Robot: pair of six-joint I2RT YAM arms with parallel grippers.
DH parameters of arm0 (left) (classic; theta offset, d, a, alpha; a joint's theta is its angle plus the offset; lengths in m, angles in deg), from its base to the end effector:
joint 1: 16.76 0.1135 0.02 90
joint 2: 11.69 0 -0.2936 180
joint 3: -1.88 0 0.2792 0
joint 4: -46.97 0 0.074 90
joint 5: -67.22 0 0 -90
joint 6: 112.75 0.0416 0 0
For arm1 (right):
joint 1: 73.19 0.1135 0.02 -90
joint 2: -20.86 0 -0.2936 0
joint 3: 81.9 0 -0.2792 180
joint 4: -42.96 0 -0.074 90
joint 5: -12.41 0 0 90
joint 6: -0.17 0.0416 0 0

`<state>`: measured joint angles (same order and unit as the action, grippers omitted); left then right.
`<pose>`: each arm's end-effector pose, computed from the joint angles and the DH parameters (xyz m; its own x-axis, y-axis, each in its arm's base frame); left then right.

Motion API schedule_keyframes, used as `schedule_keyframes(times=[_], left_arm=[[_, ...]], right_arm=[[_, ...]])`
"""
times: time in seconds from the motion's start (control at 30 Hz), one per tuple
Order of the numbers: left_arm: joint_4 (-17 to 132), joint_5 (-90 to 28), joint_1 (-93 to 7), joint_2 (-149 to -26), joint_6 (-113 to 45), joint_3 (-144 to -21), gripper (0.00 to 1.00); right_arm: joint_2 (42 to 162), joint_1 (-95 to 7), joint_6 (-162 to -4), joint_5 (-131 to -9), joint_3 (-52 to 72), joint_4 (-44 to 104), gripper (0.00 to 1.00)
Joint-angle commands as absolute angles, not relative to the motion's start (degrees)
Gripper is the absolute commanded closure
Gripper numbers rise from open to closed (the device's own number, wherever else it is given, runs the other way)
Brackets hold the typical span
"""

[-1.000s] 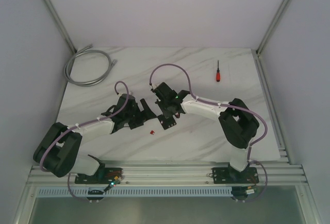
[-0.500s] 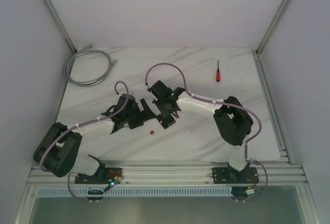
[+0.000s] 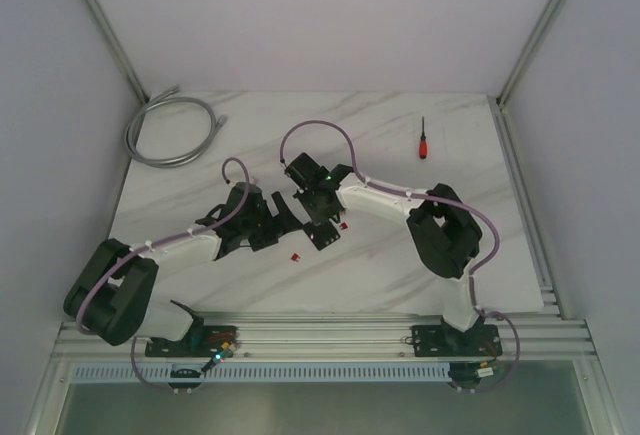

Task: Snap on the fuse box
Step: Install the fuse at the fuse box base, then pick up the fuse from the center of the board.

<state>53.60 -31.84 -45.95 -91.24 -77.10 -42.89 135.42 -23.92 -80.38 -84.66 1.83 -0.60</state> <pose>0.2433 -0.1434 0.1668 -0.8117 -0.4657 -0.3525 -0.1284 0.7310 -0.6701 0.3050 0.3464 0.1913 -0.6848 -0.5455 -0.4832 -0.6100 0.7919 -0.0296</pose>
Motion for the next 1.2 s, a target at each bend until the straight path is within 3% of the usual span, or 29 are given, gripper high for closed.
schedule_keyframes(times=[0.0, 0.27, 0.47, 0.83, 1.17], left_arm=[[55.44, -31.12, -45.58, -89.26, -76.19, -42.39, 0.00], [59.30, -28.52, -45.56, -84.05, -75.30, -42.10, 0.01], [61.96, -25.78, -45.64, -77.78, -76.14, -39.32, 0.01], [69.24, -19.69, -45.58, -64.89, -77.47, -34.70, 0.00], [75.38, -16.16, -45.58, -55.27, -78.76, -31.98, 0.00]], right_arm=[[149.14, -24.27, -78.48, -83.61, 7.63, -6.76, 1.00], [133.44, -23.49, -79.35, -81.96, 7.85, -1.40, 1.00], [126.04, -20.19, -80.32, -82.72, 7.39, 0.41, 0.86], [128.44, -11.65, -78.93, -84.48, 7.57, 0.66, 0.55], [134.41, -8.51, -81.07, -86.12, 5.27, 2.78, 0.47]])
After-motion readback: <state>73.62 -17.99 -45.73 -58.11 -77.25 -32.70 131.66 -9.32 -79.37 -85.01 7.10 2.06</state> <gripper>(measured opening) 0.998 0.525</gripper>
